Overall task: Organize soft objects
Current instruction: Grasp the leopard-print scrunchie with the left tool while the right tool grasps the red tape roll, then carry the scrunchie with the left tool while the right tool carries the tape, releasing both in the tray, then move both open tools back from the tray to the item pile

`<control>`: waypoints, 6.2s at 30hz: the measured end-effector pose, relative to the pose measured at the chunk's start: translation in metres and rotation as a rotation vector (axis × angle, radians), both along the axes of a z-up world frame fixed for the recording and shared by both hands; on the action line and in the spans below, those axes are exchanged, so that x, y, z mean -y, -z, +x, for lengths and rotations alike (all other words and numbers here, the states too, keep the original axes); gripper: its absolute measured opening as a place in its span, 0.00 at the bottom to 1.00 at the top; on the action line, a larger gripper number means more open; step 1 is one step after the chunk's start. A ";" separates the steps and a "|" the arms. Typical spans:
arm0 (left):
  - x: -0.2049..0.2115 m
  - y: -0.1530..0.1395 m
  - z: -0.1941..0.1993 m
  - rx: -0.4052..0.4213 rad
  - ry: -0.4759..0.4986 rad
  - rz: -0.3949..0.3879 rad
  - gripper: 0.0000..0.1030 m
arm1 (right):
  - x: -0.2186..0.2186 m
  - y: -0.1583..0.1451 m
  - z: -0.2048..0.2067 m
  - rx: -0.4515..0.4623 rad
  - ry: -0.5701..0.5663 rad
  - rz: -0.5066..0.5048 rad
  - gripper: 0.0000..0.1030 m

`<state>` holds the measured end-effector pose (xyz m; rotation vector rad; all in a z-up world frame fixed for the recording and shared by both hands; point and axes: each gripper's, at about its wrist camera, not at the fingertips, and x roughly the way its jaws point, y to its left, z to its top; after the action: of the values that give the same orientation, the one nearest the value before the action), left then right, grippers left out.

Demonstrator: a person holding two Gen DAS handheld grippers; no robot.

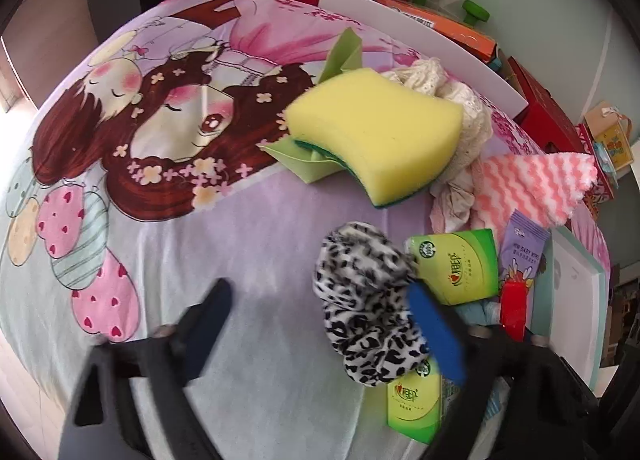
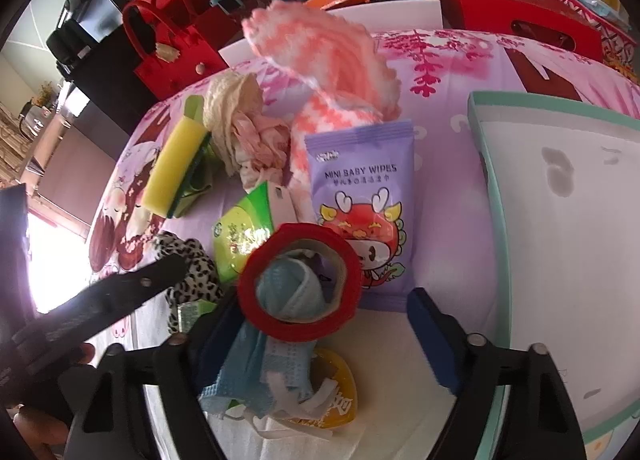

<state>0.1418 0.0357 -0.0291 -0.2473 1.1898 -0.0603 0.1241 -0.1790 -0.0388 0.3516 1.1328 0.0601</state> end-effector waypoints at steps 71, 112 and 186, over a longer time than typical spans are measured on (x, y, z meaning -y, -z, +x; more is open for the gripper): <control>0.246 -0.063 -0.045 0.297 0.638 0.045 0.18 | 0.181 -0.040 -0.069 -0.013 0.562 -0.382 0.58; 0.226 -0.057 -0.023 0.340 0.457 0.132 0.94 | 0.196 -0.046 -0.087 -0.005 0.621 -0.357 1.00; 0.004 -0.022 -0.021 0.062 -0.038 0.040 0.94 | -0.034 -0.020 -0.025 0.028 -0.041 -0.123 0.98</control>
<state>0.1206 0.0315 -0.0068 -0.2318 1.1233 -0.0108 0.0987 -0.1452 -0.0188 0.2169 1.1105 0.0314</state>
